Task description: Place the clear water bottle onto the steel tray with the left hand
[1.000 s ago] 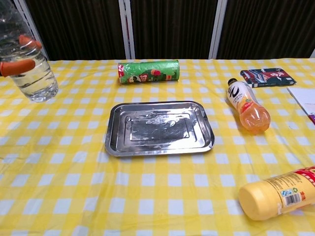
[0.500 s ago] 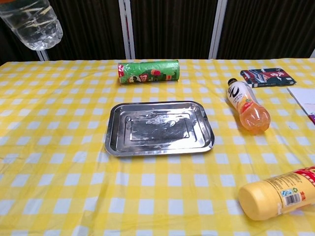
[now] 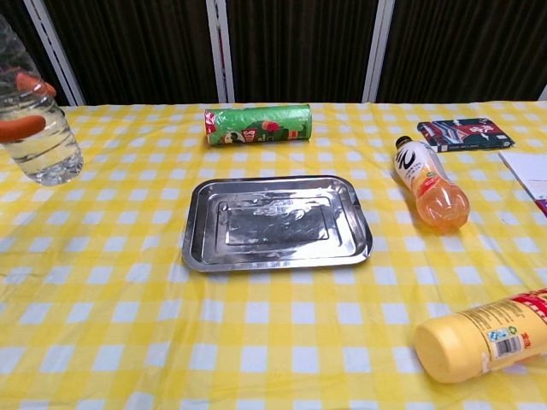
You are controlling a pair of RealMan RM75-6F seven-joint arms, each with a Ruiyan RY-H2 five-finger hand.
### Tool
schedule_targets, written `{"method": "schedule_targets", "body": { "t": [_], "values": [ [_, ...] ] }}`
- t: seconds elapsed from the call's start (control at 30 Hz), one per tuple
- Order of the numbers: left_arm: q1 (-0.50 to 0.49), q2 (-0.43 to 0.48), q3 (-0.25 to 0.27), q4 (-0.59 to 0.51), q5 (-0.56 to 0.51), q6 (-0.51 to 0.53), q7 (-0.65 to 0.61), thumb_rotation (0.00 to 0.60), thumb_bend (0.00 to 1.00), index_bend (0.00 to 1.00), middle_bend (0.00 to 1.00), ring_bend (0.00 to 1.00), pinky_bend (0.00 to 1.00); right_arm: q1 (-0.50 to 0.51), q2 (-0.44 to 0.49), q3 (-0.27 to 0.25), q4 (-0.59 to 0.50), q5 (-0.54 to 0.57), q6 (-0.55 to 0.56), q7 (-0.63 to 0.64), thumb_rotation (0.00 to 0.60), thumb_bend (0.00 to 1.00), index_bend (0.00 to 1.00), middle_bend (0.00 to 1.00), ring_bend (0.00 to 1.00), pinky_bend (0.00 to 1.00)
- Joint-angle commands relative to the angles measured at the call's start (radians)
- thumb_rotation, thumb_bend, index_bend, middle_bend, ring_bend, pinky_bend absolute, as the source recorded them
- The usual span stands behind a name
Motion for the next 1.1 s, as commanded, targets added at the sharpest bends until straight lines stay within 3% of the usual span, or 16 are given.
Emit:
{"method": "schedule_targets", "body": {
  "t": [0.03,0.3,0.67,0.8,0.97,1.1],
  "values": [
    [-0.002,-0.023,-0.004,0.020,0.001,0.011,-0.003,0.600,0.45,0.57,0.53,0.13,0.12,0.000,0.001,0.000,0.000,0.001,-0.001,0.000,0.600,0.16,0.18,0.10,0.06,0.05],
    [-0.035,-0.067,-0.030,-0.006,-0.010,-0.001,0.041,0.600,0.45,0.58,0.54,0.13,0.12,0.002,0.001,-0.003,-0.004,-0.004,-0.004,-0.002,0.600,0.16,0.18,0.10,0.06,0.05],
    [-0.170,-0.274,-0.079,-0.003,-0.091,-0.083,0.226,0.600,0.46,0.59,0.54,0.13,0.12,0.005,0.000,0.000,0.005,0.005,-0.010,0.009,0.600,0.16,0.18,0.10,0.06,0.05],
    [-0.199,-0.318,-0.093,-0.014,-0.091,-0.062,0.310,0.600,0.46,0.59,0.54,0.13,0.12,0.003,0.007,-0.001,0.006,0.001,-0.005,0.024,0.600,0.16,0.18,0.10,0.06,0.05],
    [-0.172,-0.285,-0.083,-0.077,-0.093,-0.027,0.351,0.600,0.46,0.58,0.54,0.13,0.12,0.000,0.011,-0.003,0.010,-0.006,0.002,0.037,0.600,0.16,0.18,0.10,0.06,0.05],
    [-0.122,-0.196,-0.064,-0.140,-0.071,0.010,0.355,0.600,0.46,0.58,0.54,0.13,0.12,-0.002,0.014,-0.006,0.003,-0.017,0.008,0.034,0.600,0.16,0.18,0.10,0.06,0.05]
  ]
}}
